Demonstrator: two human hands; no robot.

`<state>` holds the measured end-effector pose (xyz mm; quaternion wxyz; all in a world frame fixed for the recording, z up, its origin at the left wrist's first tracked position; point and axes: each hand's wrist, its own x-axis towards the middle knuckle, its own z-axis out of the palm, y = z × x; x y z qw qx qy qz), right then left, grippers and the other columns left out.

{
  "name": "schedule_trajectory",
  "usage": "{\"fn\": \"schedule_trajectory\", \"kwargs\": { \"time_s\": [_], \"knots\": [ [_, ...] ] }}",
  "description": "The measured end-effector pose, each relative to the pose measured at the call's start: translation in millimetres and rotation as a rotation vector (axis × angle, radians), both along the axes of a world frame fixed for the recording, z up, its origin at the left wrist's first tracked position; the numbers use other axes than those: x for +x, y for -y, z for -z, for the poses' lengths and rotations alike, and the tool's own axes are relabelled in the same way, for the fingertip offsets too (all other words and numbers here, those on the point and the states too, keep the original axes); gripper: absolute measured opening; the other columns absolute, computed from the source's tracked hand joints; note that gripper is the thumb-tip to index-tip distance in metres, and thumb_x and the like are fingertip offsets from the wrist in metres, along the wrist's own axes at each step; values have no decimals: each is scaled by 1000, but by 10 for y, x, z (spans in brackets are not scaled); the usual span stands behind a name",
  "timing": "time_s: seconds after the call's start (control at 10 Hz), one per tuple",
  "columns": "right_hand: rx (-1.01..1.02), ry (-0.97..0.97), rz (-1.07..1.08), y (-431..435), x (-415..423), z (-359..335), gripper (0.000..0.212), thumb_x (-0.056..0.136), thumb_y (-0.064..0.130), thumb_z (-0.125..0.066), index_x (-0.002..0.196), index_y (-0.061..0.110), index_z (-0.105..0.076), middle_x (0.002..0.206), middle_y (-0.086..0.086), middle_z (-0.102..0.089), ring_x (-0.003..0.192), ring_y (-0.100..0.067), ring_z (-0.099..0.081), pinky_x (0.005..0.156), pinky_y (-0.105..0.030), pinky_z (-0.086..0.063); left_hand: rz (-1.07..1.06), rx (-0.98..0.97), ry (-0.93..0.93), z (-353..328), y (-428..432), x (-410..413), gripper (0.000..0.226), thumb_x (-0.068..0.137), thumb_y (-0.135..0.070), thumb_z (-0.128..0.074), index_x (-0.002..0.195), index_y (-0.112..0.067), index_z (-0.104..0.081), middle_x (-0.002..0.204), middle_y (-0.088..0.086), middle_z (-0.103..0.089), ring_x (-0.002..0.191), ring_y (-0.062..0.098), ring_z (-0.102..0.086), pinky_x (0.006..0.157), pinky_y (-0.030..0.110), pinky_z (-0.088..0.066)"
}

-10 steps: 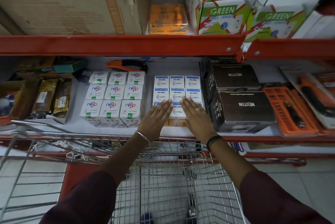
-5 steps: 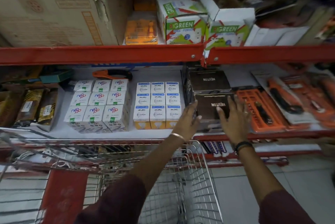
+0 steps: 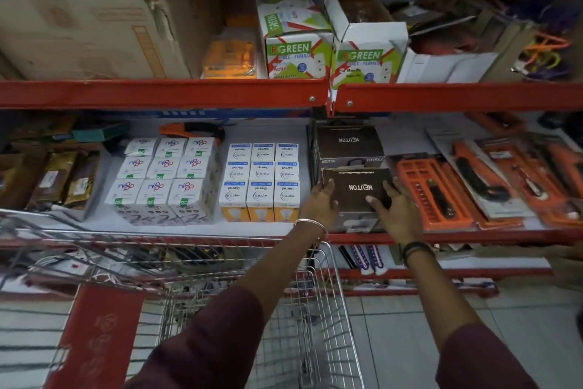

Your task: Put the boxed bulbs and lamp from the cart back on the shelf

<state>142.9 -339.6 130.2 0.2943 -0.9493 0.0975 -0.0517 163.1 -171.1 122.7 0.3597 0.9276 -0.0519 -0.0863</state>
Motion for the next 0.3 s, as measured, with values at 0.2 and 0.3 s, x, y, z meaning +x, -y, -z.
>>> {"fn": "schedule_trajectory", "kwargs": {
  "time_s": [0.2, 0.3],
  "knots": [
    [83, 44, 3, -20, -79, -22, 59, 88, 36, -59, 137, 6, -43, 151, -12, -34, 135, -31, -37, 108, -42, -34, 81, 52, 16, -157, -121, -140, 54, 92, -19, -48, 142, -16, -25, 152, 18, -19, 129, 38, -38, 106, 46, -38],
    [293, 210, 53, 13, -328, 97, 55, 90, 39, -54, 137, 13, -42, 146, -12, -40, 130, -29, -42, 106, -45, -40, 38, 25, 304, -422, -249, -199, 48, 94, -28, -45, 138, -12, -32, 152, 16, -24, 130, 36, -38, 102, 49, -41]
  ]
}}
